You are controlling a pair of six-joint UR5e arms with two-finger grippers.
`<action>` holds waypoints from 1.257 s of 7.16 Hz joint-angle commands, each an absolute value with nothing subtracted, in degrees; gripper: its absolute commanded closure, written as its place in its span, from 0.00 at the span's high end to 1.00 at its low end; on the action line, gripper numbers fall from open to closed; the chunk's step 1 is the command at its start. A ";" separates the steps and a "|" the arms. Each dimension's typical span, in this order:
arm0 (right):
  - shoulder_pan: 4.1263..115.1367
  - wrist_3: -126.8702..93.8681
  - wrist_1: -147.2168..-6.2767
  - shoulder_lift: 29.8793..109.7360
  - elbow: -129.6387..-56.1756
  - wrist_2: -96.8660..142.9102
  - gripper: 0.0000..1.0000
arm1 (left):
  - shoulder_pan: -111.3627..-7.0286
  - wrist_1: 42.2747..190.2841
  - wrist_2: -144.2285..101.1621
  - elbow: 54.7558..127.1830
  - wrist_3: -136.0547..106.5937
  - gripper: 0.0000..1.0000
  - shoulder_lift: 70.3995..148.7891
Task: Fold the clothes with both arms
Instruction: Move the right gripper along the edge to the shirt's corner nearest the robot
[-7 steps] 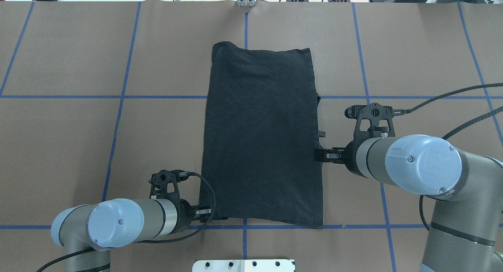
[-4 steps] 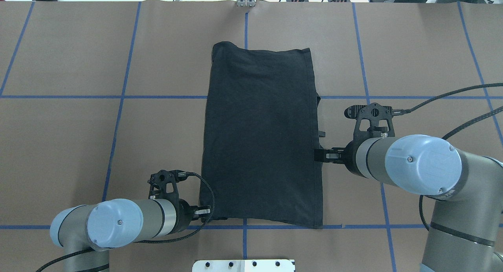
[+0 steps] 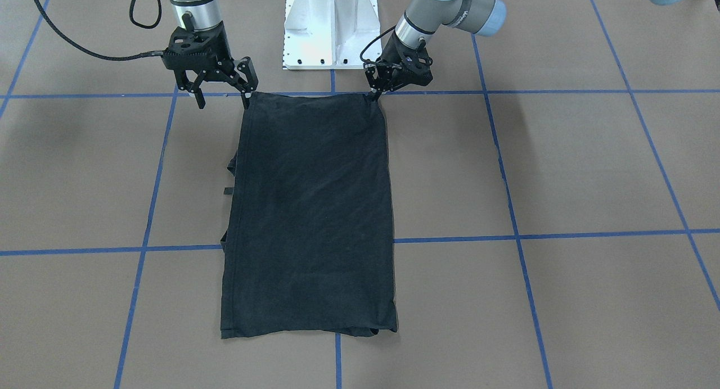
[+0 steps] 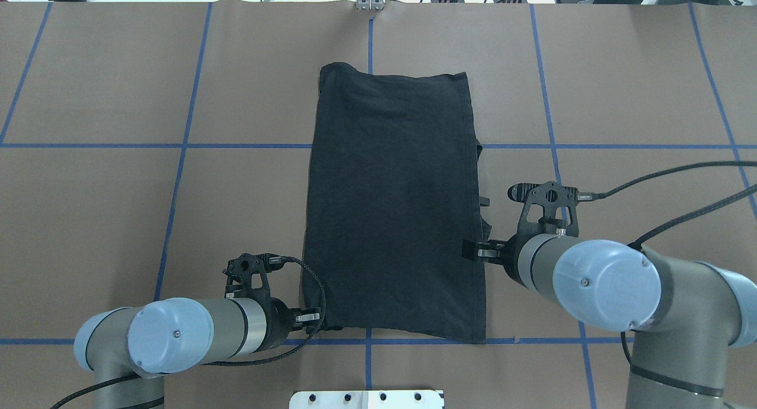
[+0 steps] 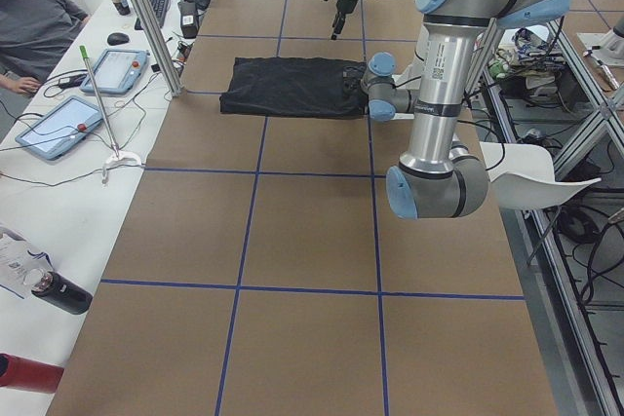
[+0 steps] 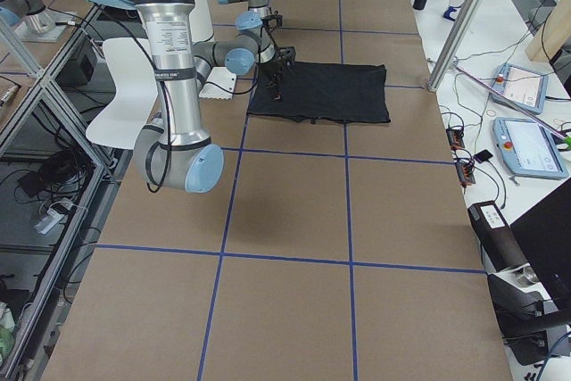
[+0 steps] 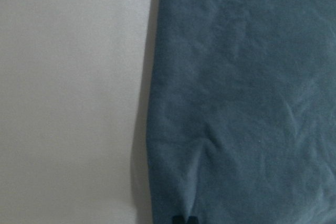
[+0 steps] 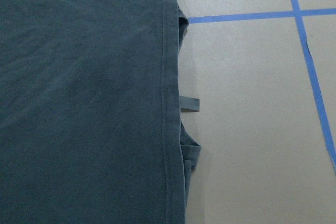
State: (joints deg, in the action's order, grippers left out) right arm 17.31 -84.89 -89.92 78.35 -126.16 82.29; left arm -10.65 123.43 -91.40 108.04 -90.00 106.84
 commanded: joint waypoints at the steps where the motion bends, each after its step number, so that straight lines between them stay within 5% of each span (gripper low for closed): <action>1: 11.01 -100.06 -88.00 78.48 -124.12 77.44 0.92 | -10.63 123.49 -91.41 108.11 -90.00 0.00 106.88; 9: 4.49 -108.00 -81.12 77.17 -114.88 68.73 0.87 | -10.72 123.49 -91.32 108.19 -90.17 0.00 106.70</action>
